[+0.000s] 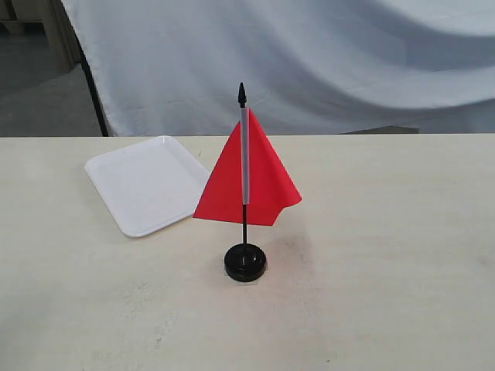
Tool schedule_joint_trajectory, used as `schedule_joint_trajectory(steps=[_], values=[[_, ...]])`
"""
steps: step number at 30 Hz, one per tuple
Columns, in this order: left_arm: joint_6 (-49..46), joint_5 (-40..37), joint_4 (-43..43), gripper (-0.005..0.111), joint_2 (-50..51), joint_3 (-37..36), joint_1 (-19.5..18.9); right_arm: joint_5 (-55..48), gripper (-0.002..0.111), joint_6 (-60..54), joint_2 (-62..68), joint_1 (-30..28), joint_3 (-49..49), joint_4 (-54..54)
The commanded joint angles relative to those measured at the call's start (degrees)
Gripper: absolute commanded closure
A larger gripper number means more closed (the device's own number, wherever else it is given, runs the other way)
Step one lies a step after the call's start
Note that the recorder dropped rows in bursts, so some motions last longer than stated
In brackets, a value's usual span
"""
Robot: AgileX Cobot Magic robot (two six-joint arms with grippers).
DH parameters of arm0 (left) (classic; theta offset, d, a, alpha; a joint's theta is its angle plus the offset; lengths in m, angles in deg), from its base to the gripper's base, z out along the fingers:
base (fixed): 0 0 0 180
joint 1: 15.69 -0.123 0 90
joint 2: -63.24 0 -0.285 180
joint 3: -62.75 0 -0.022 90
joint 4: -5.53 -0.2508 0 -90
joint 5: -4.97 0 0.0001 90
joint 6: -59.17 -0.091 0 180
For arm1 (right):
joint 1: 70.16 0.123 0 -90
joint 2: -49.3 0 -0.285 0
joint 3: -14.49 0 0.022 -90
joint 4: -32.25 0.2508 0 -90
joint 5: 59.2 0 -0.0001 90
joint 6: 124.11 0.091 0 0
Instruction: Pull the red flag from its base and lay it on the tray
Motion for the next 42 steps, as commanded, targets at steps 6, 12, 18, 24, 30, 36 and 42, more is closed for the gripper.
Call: schedule_joint_trajectory(steps=[6, 12, 18, 24, 30, 36, 42], values=[[0.37, 0.73, -0.28, 0.105, -0.04, -0.09, -0.12, -1.79, 0.108, 19.92, -0.25, 0.18, 0.14, -1.56], [0.37, 0.73, -0.28, 0.105, -0.04, -0.09, -0.12, 9.21, 0.108, 19.35, 4.54, 0.18, 0.07, -2.79], [0.37, 0.73, -0.28, 0.105, -0.04, -0.09, -0.12, 12.47, 0.108, 18.22, 20.11, 0.18, -0.41, -10.88], [0.37, 0.85, -0.28, 0.105, -0.04, -0.09, -0.12, 30.24, 0.108, 18.35, 42.09, 0.18, -0.68, -22.26], [0.37, 0.98, -0.28, 0.105, -0.04, -0.09, -0.12, 41.77, 0.108, 18.01, 67.69, 2.68, -4.82, -31.99], [0.37, 0.98, -0.28, 0.105, -0.04, -0.09, -0.12, 40.56, 0.109, 7.70, 88.38, 19.79, -14.26, -23.70], [0.37, 0.98, -0.28, 0.105, -0.04, -0.09, -0.12, 16.61, 0.109, -7.43, 97.34, 33.71, -28.55, -9.32]])
